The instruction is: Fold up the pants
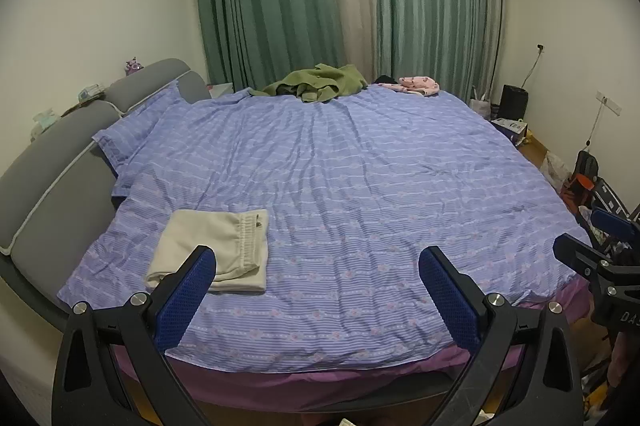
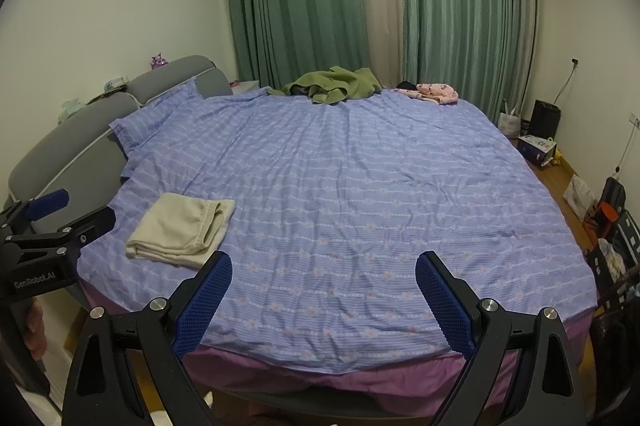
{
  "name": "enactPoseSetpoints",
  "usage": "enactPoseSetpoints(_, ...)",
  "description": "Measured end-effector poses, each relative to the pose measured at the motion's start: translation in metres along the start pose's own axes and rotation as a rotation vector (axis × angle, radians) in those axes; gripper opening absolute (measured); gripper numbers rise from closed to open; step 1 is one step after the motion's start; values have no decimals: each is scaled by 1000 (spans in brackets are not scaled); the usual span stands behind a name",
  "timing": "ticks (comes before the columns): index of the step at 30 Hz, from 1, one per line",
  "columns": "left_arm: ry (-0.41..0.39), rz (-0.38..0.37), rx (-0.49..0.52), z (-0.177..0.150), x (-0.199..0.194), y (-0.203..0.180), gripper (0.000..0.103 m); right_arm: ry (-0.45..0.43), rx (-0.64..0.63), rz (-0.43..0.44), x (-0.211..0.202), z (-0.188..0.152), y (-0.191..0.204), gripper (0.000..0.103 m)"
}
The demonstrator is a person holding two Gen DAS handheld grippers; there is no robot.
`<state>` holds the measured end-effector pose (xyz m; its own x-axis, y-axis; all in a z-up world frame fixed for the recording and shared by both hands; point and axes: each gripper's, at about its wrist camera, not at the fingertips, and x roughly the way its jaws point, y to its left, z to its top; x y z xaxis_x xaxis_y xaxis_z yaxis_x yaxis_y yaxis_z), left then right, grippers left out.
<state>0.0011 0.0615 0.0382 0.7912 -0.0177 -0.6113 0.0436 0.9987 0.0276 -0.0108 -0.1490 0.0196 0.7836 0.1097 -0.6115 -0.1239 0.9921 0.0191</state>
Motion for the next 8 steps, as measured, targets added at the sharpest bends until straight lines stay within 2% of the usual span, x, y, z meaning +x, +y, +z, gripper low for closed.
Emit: enactPoseSetpoints(8, 4, 4, 0, 0, 1, -2, 103, 3, 1, -4, 0, -1, 1, 94)
